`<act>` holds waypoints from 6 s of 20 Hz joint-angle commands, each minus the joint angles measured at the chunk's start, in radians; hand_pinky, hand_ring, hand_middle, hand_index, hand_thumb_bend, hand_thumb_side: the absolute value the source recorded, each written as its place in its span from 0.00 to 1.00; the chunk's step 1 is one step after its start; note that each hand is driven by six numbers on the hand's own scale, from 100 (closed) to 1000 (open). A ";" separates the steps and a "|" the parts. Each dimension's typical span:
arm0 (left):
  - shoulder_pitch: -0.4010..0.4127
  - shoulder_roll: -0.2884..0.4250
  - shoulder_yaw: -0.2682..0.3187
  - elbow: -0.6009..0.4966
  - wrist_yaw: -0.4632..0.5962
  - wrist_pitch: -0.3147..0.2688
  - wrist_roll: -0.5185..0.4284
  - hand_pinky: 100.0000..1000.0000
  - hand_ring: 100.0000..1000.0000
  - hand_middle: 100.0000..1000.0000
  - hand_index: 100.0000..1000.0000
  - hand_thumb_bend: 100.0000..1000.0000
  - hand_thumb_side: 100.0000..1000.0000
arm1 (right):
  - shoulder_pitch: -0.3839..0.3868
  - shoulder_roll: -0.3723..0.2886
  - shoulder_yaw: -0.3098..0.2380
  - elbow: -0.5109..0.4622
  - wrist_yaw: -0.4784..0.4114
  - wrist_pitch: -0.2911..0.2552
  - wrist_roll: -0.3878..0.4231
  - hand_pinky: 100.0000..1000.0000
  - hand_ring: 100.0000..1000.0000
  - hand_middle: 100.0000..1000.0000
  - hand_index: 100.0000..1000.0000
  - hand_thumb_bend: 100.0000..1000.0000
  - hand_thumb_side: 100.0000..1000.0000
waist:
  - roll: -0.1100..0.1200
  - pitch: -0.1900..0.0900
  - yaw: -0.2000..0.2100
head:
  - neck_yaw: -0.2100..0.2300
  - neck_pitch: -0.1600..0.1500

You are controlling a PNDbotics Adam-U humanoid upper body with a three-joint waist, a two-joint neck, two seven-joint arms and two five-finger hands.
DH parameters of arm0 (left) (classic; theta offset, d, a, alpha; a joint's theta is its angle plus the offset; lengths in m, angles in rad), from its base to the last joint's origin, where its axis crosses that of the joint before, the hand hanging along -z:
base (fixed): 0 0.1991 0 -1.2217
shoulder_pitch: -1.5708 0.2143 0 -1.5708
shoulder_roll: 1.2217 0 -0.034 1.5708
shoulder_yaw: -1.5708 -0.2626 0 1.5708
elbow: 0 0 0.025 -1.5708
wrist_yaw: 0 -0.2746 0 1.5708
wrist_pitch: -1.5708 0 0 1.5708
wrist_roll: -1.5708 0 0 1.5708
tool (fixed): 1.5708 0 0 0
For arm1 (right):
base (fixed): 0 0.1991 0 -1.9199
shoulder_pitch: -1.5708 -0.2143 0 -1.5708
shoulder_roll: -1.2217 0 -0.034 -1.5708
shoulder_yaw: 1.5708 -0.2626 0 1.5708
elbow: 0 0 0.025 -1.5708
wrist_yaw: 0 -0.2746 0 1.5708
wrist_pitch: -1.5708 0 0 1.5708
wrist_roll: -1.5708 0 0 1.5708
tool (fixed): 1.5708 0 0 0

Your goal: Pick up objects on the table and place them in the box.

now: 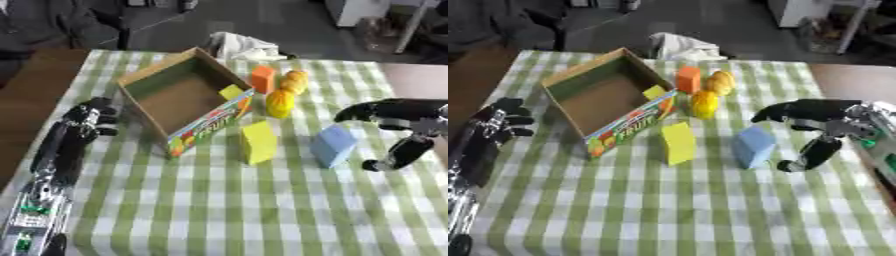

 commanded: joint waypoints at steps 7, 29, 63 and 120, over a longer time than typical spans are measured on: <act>-0.007 0.010 -0.003 -0.010 -0.001 -0.002 -0.004 0.61 0.65 0.59 0.75 0.07 0.67 | -0.047 0.011 -0.006 0.009 0.021 -0.003 -0.005 0.97 1.00 0.95 1.00 0.39 0.13 | 0.000 -0.014 0.018 | -0.006 0.005; -0.007 0.004 -0.007 -0.007 0.001 -0.005 -0.009 0.61 0.65 0.59 0.75 0.07 0.66 | -0.061 0.093 -0.034 0.187 0.163 -0.036 -0.004 0.95 1.00 0.90 0.98 0.35 0.14 | 0.019 -0.018 0.041 | -0.019 0.005; -0.036 -0.002 -0.058 -0.005 0.010 -0.006 -0.061 0.61 0.65 0.59 0.75 0.07 0.67 | -0.287 0.214 -0.147 0.194 0.106 0.086 -0.341 0.80 0.80 0.33 0.44 0.18 0.00 | 0.020 0.005 0.157 | -0.123 0.005; -0.048 0.016 -0.034 -0.011 -0.008 -0.022 -0.058 0.61 0.65 0.57 0.75 0.06 0.66 | -0.119 0.131 0.040 -0.104 -0.048 0.012 0.112 0.88 0.94 0.86 0.98 0.26 0.41 | 0.012 0.020 0.128 | -0.211 0.005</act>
